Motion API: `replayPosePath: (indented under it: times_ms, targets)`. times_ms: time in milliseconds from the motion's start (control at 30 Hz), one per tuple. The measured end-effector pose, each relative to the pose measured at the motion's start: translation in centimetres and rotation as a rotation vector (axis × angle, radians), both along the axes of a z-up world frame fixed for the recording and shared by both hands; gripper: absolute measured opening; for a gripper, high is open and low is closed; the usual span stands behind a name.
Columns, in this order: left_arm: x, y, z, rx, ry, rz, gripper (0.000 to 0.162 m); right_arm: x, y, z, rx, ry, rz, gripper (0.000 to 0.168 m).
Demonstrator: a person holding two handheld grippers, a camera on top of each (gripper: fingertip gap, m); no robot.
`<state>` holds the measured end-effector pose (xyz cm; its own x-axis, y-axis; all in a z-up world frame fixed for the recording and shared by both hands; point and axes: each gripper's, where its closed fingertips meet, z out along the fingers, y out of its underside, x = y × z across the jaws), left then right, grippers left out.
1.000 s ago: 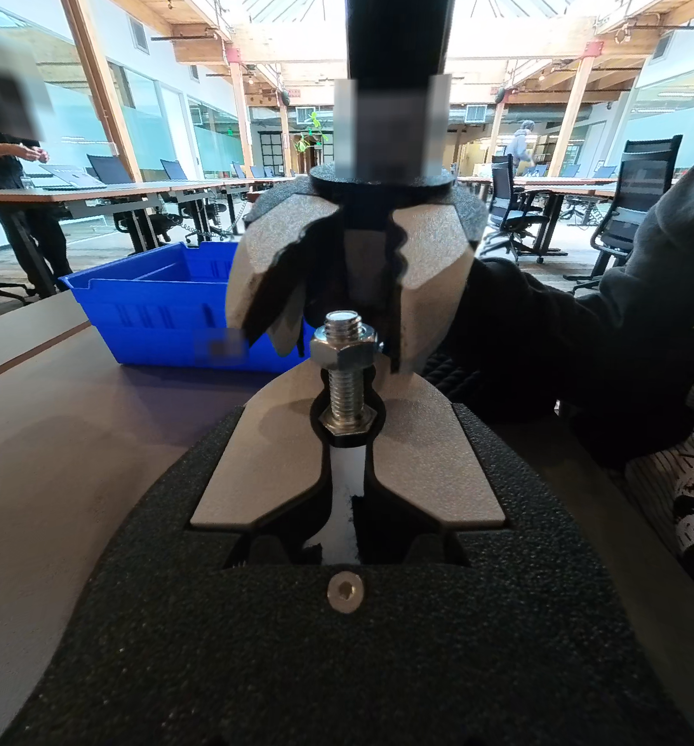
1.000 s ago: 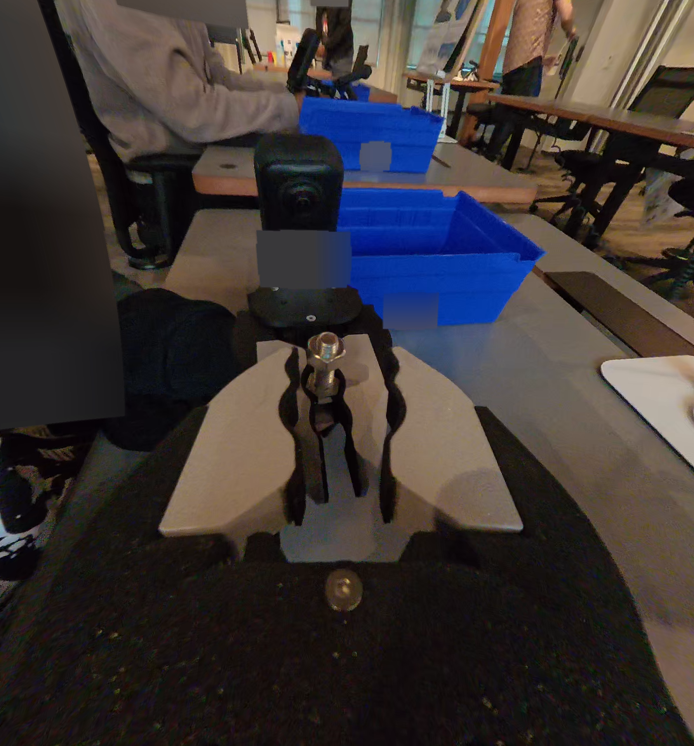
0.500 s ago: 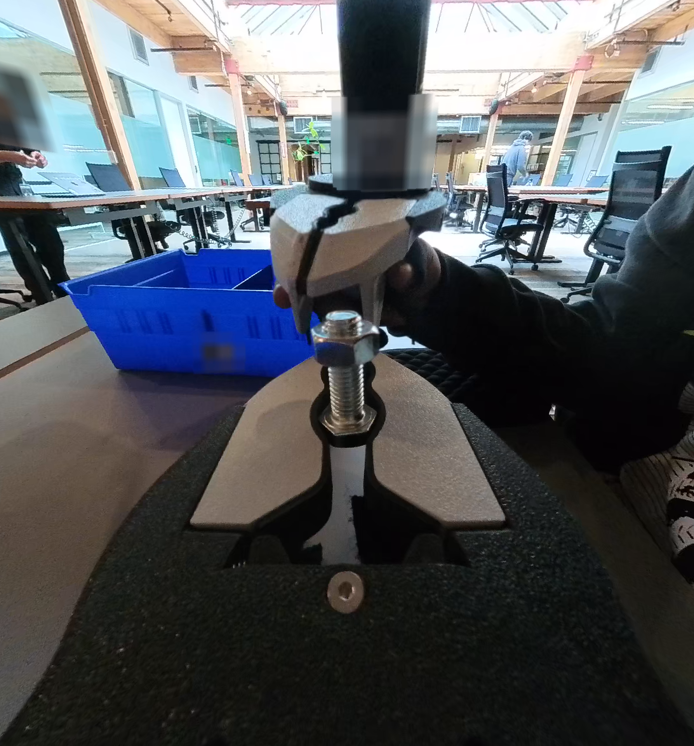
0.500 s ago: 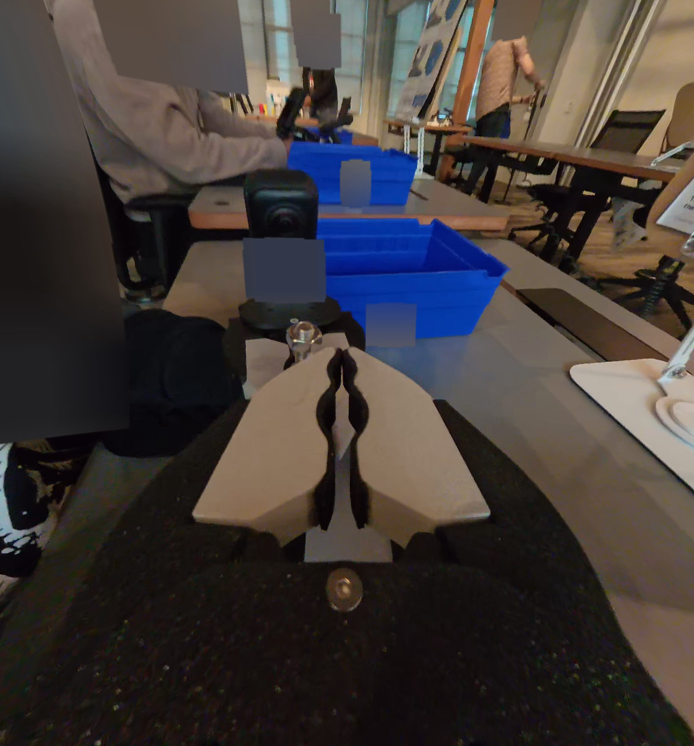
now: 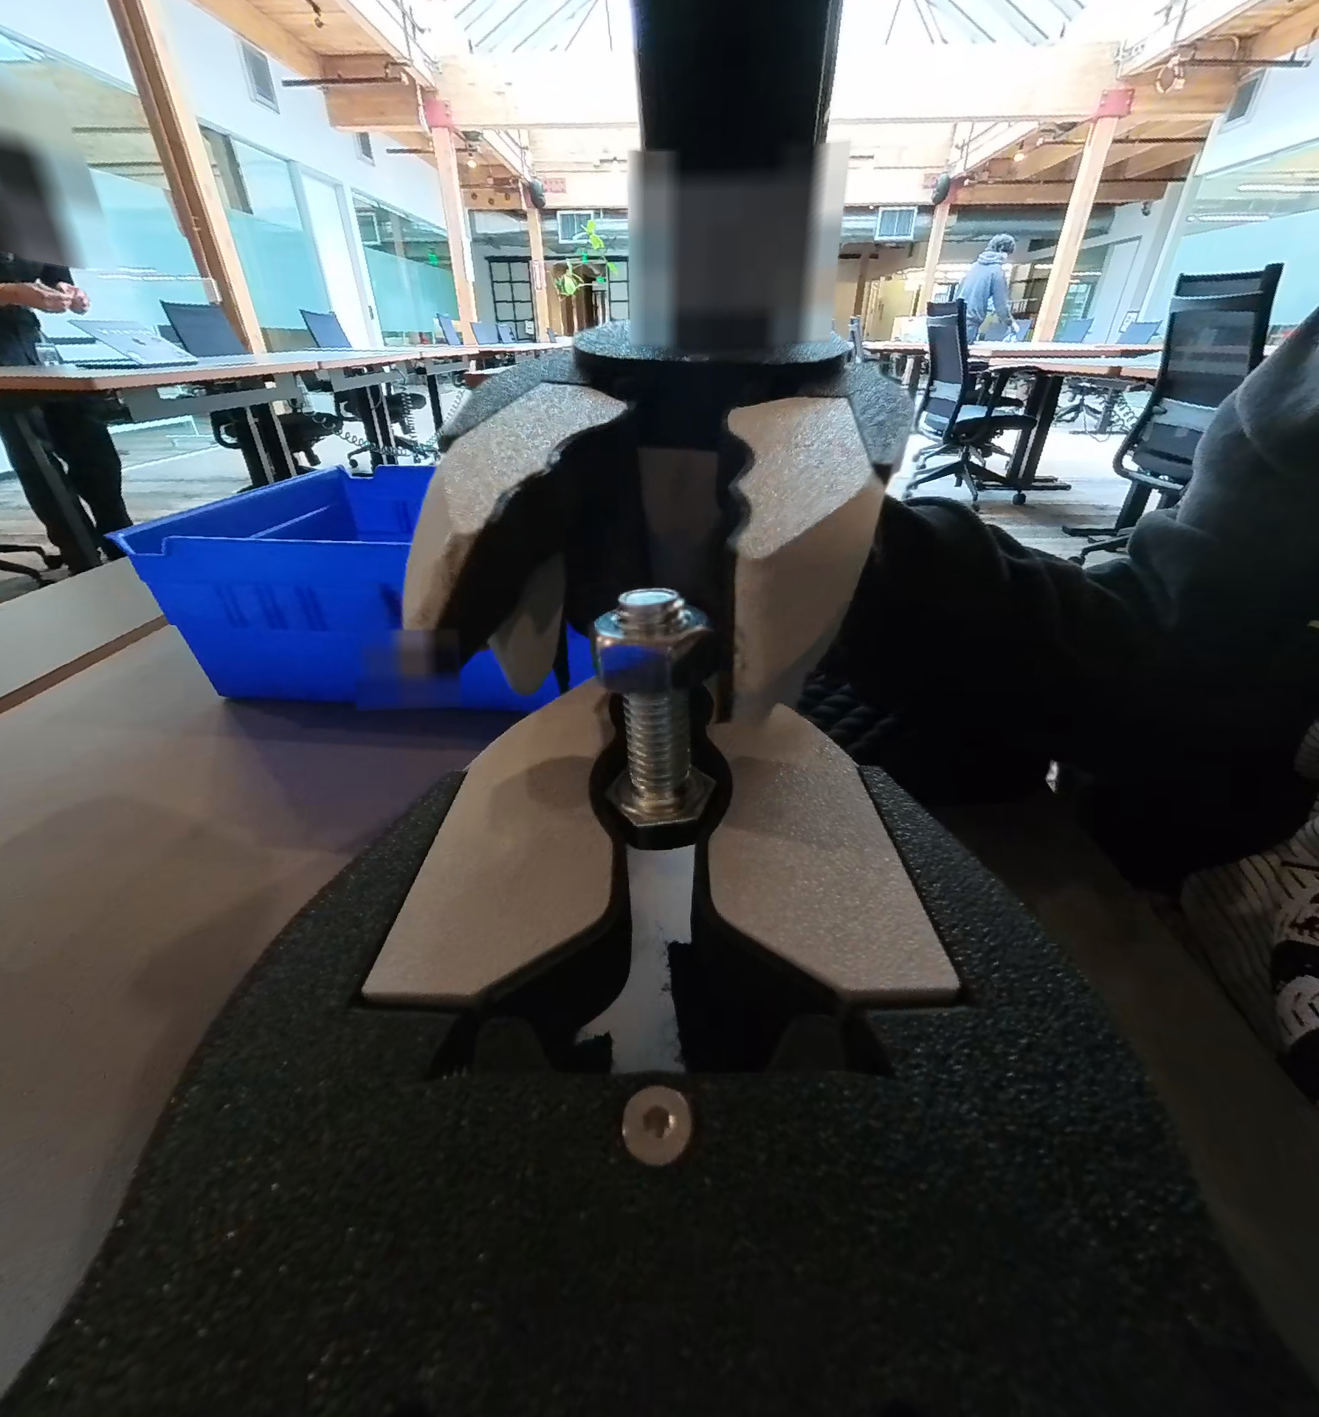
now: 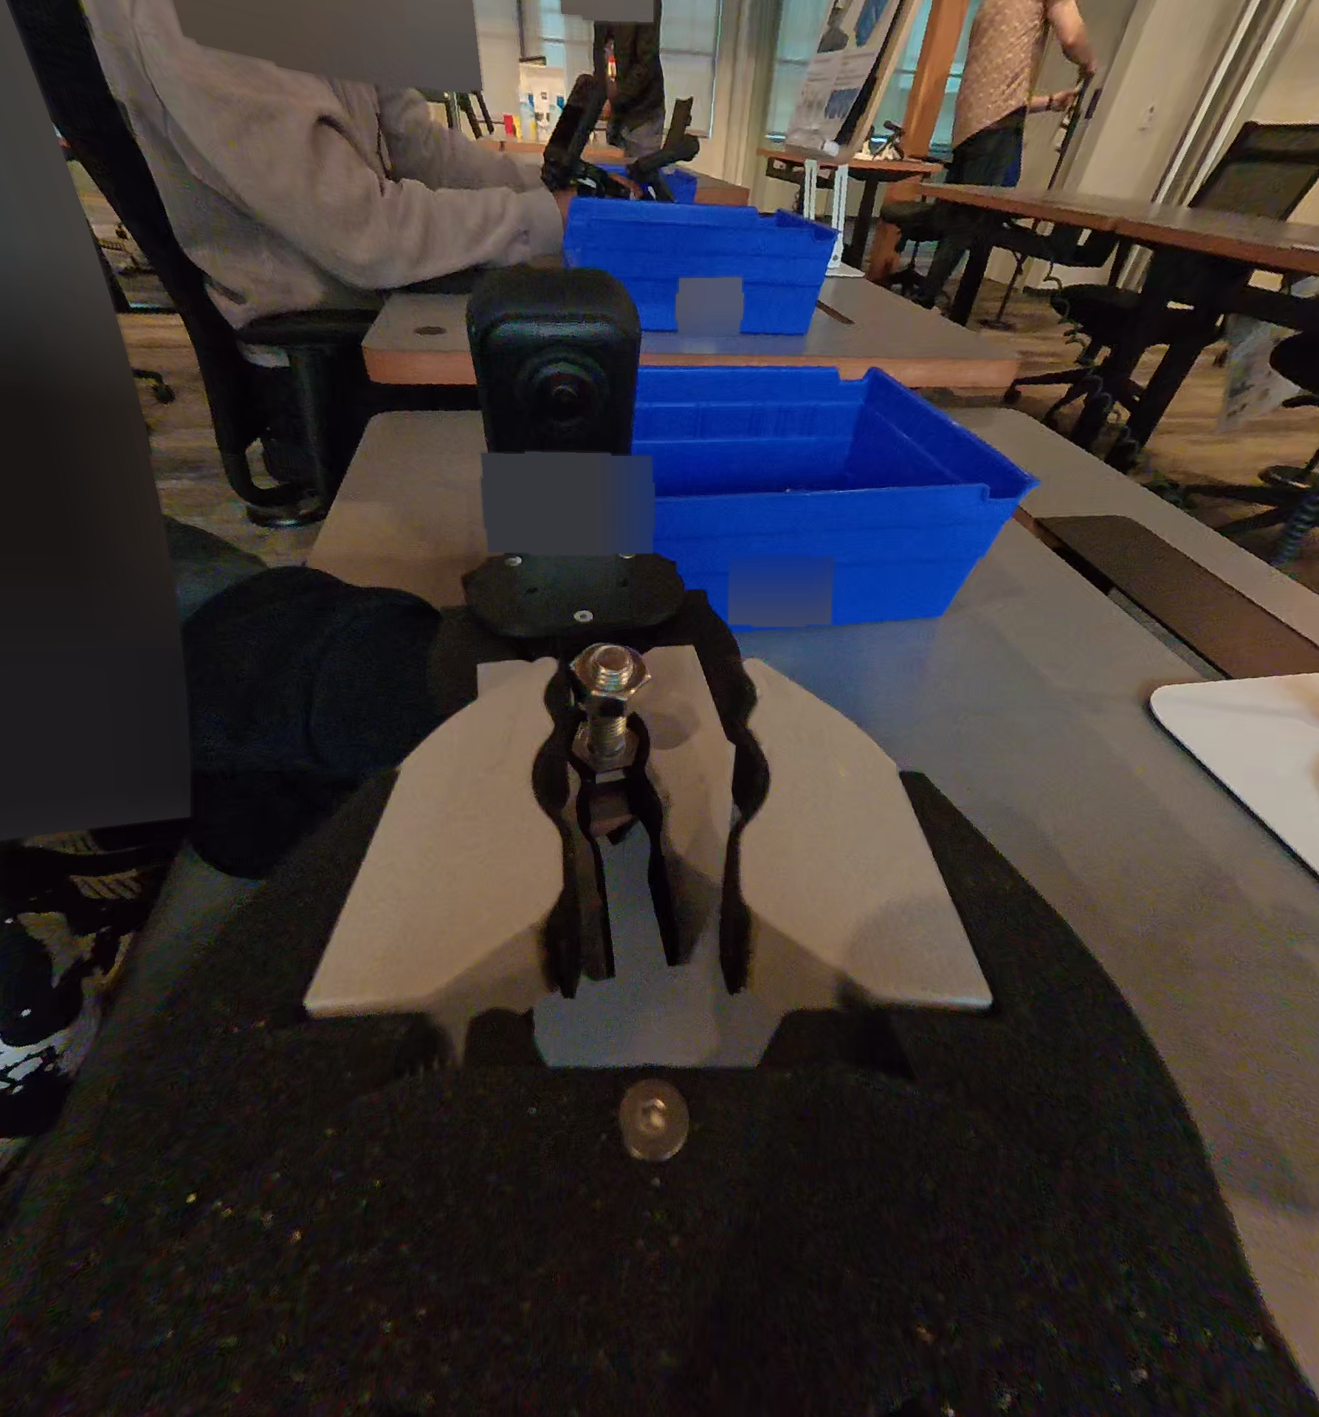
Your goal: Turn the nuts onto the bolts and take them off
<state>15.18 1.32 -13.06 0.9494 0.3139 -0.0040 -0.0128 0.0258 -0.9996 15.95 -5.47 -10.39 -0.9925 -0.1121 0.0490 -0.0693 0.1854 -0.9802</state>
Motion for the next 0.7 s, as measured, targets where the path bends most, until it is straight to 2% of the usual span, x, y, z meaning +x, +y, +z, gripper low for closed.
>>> replayPosePath:
  times_ms: [133, 200, 300, 367, 533, 700]
  targets:
    - [-0.1, -0.2, 0.2, 0.016, -0.004, 0.003, 0.013, -0.2, 1.0, 0.1, -0.009, 0.004, 0.006, 0.032]
    - [0.0, -0.2, 0.3, 0.018, 0.0, 0.003, 0.012, -1.2, 1.9, 0.3, -0.024, 0.019, -0.043, 0.006]
    - [0.0, -0.1, 0.2, 0.015, 0.0, 0.0, 0.012, -1.5, 2.7, 1.3, -0.087, -0.014, -0.041, 0.001]
    - [0.0, -0.1, 0.2, 0.013, -0.001, 0.0, 0.013, -1.2, 2.5, 1.5, -0.101, -0.025, -0.024, 0.007]
    - [0.0, -0.1, 0.1, 0.009, -0.002, 0.001, 0.013, 0.4, 0.8, 0.4, -0.024, -0.014, 0.032, 0.039]
    - [0.0, 0.0, 0.0, 0.004, 0.0, -0.003, 0.012, 0.6, -0.2, 0.1, 0.001, -0.001, 0.024, 0.039]
